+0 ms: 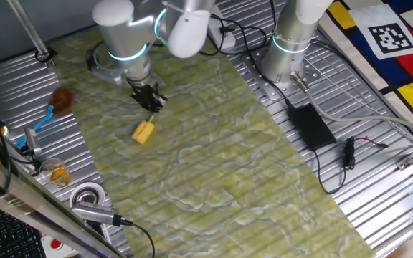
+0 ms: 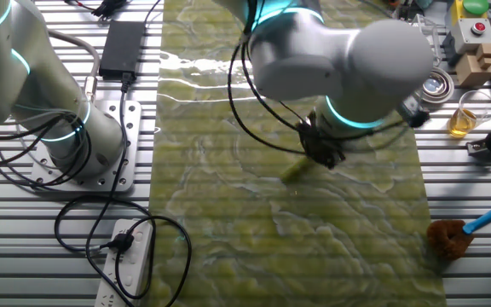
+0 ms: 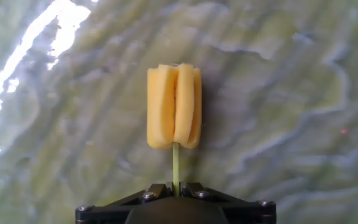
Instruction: Scrub the table with a brush
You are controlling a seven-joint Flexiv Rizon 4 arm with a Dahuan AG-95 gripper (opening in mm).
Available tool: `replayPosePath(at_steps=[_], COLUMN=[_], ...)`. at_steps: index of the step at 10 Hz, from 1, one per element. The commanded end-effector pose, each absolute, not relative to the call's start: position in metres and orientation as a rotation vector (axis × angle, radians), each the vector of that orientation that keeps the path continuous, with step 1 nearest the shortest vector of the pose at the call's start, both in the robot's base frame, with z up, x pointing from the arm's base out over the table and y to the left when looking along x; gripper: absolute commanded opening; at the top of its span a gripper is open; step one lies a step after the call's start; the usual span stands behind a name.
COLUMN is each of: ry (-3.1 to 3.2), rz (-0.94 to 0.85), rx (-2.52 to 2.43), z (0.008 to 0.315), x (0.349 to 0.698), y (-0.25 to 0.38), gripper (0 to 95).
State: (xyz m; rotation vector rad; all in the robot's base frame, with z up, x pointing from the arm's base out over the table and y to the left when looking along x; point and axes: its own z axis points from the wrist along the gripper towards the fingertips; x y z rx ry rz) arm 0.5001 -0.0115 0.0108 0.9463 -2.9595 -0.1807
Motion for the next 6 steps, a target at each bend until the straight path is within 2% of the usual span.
replayPosePath(at_steps=[1,6], ry=[-3.027,-3.061], rz=[-0.191,-0.225], rx=[0.736,0.550], z=[0.012,0.023], x=[0.496,0.495], y=[0.004,0.049], gripper=[0.0,0.0])
